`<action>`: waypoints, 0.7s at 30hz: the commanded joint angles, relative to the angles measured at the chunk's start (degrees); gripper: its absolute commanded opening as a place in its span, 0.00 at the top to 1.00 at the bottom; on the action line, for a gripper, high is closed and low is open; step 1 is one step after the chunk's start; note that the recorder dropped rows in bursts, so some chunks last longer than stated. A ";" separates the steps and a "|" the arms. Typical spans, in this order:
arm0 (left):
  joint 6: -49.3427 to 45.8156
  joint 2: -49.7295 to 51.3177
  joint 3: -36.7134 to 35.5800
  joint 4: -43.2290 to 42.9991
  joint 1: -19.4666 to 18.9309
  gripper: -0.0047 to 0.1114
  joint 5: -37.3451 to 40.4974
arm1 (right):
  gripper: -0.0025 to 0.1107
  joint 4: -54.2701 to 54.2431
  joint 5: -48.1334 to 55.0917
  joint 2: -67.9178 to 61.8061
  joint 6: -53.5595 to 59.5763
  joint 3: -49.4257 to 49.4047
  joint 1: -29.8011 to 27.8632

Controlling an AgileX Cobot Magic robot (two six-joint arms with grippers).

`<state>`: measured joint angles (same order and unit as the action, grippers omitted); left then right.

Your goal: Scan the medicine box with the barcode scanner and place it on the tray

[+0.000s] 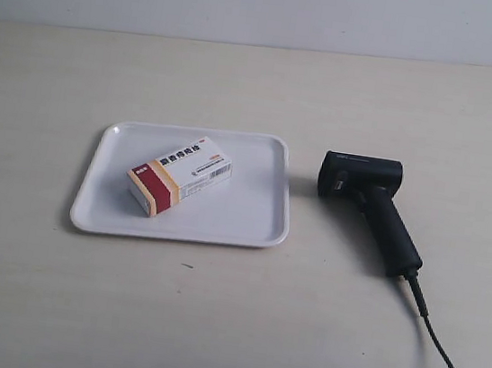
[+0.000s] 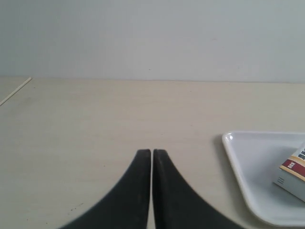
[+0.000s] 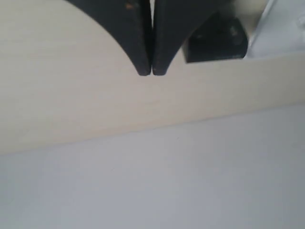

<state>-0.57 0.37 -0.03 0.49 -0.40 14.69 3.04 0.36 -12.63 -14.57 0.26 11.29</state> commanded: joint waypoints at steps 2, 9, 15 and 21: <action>-0.19 -0.37 0.03 0.07 -0.15 0.93 -0.10 | 0.98 0.51 4.94 8.05 0.17 -0.26 -7.27; -0.19 -0.37 0.03 0.07 -0.15 0.93 -0.10 | 0.98 0.51 8.93 12.63 0.02 -0.26 -7.58; -0.19 -0.37 0.03 0.07 -0.15 0.93 -0.10 | 0.98 0.31 9.05 12.63 0.02 -0.26 -7.58; -0.19 -0.37 0.03 0.07 -0.15 0.93 -0.10 | 0.98 0.31 9.05 12.63 0.02 -0.26 -7.58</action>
<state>-0.57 0.37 -0.03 0.39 -0.40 14.69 3.04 9.53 -0.37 -14.57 0.26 4.02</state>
